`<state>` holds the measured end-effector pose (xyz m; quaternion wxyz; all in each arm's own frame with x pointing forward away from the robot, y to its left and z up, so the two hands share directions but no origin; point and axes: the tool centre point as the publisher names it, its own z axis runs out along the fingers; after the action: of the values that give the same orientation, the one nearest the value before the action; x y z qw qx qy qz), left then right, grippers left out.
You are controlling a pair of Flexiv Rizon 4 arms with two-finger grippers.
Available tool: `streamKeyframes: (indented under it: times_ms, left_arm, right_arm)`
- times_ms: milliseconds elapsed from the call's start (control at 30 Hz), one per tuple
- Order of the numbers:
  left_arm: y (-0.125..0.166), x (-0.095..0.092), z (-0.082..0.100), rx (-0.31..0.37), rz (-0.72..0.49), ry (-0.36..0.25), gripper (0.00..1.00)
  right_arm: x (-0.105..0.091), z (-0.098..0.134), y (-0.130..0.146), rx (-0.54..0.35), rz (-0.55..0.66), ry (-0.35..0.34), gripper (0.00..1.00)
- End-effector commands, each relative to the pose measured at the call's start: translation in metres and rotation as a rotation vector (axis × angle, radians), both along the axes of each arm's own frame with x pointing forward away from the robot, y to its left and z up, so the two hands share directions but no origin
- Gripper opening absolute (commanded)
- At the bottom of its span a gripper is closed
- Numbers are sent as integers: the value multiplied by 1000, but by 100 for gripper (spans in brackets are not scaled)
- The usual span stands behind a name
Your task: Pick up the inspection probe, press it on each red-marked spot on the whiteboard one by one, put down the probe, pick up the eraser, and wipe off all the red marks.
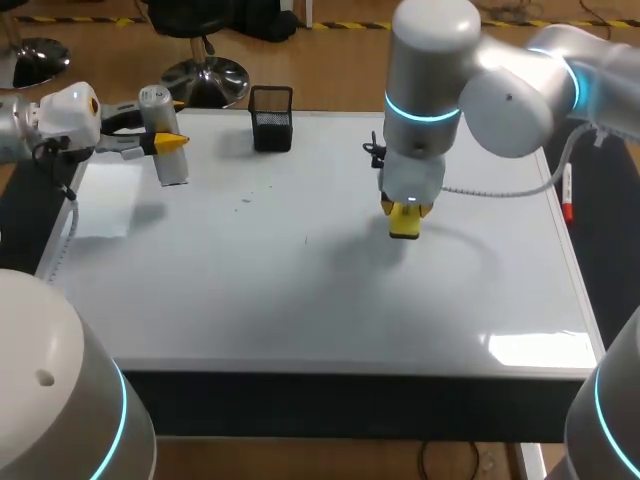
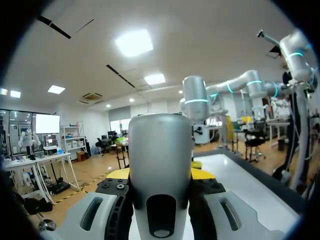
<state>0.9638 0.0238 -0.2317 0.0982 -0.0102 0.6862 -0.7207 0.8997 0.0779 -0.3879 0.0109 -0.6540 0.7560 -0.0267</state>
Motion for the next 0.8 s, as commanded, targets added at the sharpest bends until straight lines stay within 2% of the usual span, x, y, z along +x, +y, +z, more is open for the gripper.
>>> streamKeyframes:
  times_ms: [33,100,200,467,800]
  left_arm:
    - [0,-1,1,0,2,-2,0]
    - [0,-1,1,0,2,-2,0]
    - [0,-1,1,0,2,-2,0]
    - [0,-1,1,0,2,-2,0]
    - [0,-1,1,0,2,-2,0]
  right_arm:
    - [28,-11,3,-1,14,31,0]
    - [39,-16,1,32,25,42,0]
    - [56,-19,1,33,38,47,0]
    - [103,-11,5,85,108,52,0]
    - [158,-14,17,67,192,96,0]
